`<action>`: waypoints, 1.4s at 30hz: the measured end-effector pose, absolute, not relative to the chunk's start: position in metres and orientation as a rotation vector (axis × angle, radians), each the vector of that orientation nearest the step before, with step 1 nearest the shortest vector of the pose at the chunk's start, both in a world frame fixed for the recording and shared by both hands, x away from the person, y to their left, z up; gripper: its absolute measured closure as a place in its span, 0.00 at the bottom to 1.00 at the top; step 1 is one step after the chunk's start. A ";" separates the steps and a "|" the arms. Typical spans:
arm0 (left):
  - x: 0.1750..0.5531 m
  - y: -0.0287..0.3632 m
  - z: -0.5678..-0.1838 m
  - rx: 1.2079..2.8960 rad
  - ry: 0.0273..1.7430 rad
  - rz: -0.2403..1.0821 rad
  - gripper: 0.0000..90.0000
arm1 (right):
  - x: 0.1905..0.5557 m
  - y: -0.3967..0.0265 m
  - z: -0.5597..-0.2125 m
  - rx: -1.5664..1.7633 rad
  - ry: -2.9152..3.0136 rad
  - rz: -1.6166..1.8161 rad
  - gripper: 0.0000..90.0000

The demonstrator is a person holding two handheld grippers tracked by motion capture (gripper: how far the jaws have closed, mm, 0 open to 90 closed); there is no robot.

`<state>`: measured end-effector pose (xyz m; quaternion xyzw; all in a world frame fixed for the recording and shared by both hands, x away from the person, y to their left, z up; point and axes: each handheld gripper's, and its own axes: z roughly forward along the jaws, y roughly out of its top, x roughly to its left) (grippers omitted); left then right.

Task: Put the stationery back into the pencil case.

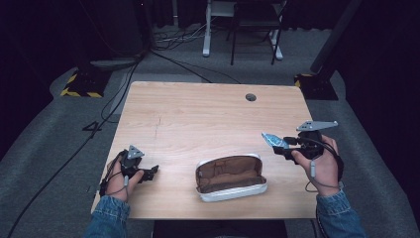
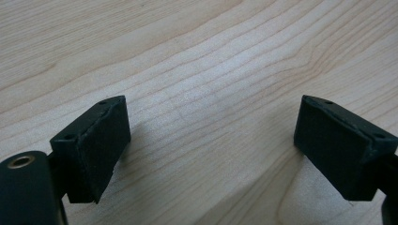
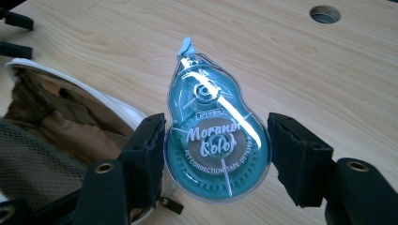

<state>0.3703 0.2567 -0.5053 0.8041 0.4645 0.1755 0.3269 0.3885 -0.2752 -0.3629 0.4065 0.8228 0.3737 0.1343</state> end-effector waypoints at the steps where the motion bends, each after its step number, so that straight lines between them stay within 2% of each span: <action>1: 0.370 0.257 -0.505 2.106 1.217 0.460 0.13 | 0.388 -0.275 -0.363 1.178 2.385 1.083 0.44; 42: 0.370 0.257 -0.505 2.108 1.216 0.457 0.13 | 0.356 -0.197 -0.360 0.849 2.710 1.088 0.44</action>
